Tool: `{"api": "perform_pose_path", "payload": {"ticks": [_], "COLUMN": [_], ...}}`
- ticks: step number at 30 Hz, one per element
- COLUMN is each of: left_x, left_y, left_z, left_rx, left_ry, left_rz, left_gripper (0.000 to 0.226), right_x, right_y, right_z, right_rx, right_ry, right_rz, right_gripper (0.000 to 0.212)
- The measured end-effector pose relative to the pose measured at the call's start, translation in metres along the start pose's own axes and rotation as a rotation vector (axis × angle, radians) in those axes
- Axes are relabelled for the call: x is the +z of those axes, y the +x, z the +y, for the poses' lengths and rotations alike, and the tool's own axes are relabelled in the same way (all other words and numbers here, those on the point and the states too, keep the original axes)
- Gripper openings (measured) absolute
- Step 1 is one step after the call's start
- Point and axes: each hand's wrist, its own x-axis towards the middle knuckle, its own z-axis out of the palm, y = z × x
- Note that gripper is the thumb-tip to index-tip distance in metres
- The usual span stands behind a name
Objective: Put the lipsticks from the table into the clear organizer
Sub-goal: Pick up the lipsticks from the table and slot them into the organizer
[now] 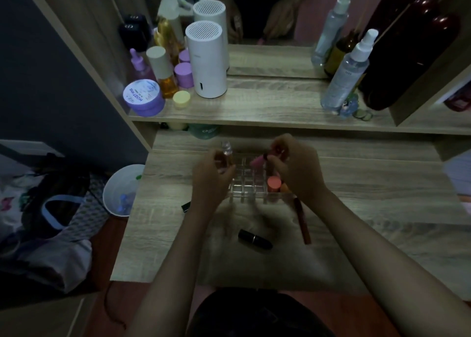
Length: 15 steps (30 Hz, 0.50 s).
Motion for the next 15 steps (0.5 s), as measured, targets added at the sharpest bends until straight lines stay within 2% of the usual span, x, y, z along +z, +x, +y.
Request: {"api": "perform_pose_path", "payload": {"ticks": [4, 15], "left_x": [0.013, 0.038], "left_y": [0.028, 0.035], "left_z": [0.004, -0.013], "left_rx": [-0.017, -0.141], "left_ry": [-0.011, 0.017], "left_rz": [0.057, -0.060], "left_gripper": [0.019, 0.024], "right_x": [0.022, 0.053], "right_y": [0.021, 0.033], "right_z": [0.007, 0.017], "right_rx": [-0.025, -0.053], "right_ry": [-0.027, -0.145], "right_rz": [-0.041, -0.140], "right_gripper": [0.019, 0.019]}}
